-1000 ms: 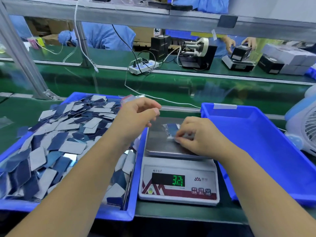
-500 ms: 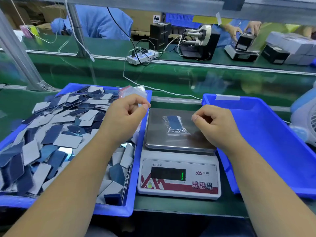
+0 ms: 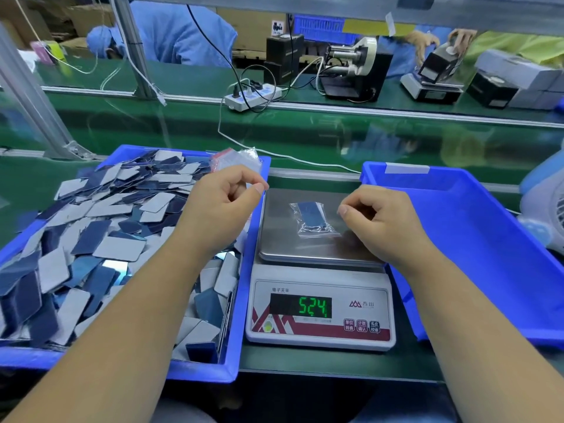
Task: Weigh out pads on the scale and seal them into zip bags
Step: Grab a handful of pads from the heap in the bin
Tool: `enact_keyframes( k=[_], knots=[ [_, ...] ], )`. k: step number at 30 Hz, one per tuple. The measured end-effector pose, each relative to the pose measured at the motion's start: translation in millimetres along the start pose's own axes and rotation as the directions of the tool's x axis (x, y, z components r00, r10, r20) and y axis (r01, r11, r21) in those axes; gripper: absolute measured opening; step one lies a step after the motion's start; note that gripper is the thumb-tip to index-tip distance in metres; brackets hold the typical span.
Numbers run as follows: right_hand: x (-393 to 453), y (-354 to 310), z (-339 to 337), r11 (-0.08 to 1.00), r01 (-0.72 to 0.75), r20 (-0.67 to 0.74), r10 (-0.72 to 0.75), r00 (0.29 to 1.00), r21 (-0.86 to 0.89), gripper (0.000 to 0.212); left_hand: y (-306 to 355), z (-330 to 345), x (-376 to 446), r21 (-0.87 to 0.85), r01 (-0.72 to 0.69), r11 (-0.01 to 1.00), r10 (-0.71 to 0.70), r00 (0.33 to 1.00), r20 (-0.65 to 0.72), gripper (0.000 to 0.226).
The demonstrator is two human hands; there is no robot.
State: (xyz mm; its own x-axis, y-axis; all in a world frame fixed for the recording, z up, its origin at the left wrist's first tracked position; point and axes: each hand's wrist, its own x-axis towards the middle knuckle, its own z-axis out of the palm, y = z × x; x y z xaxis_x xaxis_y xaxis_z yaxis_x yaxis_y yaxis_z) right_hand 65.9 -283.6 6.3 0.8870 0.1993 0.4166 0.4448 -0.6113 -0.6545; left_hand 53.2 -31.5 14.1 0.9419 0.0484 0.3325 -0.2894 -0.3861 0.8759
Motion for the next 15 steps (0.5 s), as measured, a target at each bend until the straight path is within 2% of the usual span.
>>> enact_keyframes(
  k=[3, 5, 6, 7, 9, 10, 12, 15],
  knots=[
    [2, -9, 3, 1.000, -0.024, -0.053, 0.024, 0.998, 0.001, 0.021, 0, 0, 1, -0.001, 0.005, 1.000, -0.005, 1.000, -0.005, 0.017],
    [9, -18, 8, 0.996, -0.071, -0.074, 0.066, 0.995, -0.062, 0.008, 0, 0, 1, 0.006, 0.008, 1.000, -0.008, 1.000, -0.008, 0.018],
    [12, -22, 12, 0.983, -0.119, -0.061, 0.111, 0.992, -0.141, 0.011, 0, 0, 1, 0.010, 0.009, 1.000, -0.009, 1.000, -0.008, 0.018],
    [15, -26, 16, 0.953, -0.170, -0.034, 0.167, 0.985, -0.251, 0.027, 0, 0, 1, 0.010, 0.009, 1.000, -0.009, 1.000, -0.009, 0.018],
    [19, -34, 27, 0.842, -0.237, 0.010, 0.277, 0.961, -0.485, 0.053, 0, 0, 2, 0.003, 0.016, 1.000, -0.016, 1.000, -0.013, 0.018],
    [21, -38, 33, 0.785, -0.240, 0.018, 0.304, 0.952, -0.571, 0.058, -1, 0, 2, 0.001, 0.021, 1.000, -0.021, 1.000, -0.015, 0.018],
    [24, -43, 42, 0.719, -0.203, 0.044, 0.309, 0.950, -0.664, 0.055, -1, 0, 1, 0.004, 0.030, 1.000, -0.030, 0.999, -0.014, 0.018],
    [29, -46, 42, 0.726, -0.170, 0.083, 0.298, 0.951, -0.666, 0.037, 0, 0, 1, 0.013, 0.033, 0.999, -0.033, 0.999, -0.015, 0.018]
  ],
)
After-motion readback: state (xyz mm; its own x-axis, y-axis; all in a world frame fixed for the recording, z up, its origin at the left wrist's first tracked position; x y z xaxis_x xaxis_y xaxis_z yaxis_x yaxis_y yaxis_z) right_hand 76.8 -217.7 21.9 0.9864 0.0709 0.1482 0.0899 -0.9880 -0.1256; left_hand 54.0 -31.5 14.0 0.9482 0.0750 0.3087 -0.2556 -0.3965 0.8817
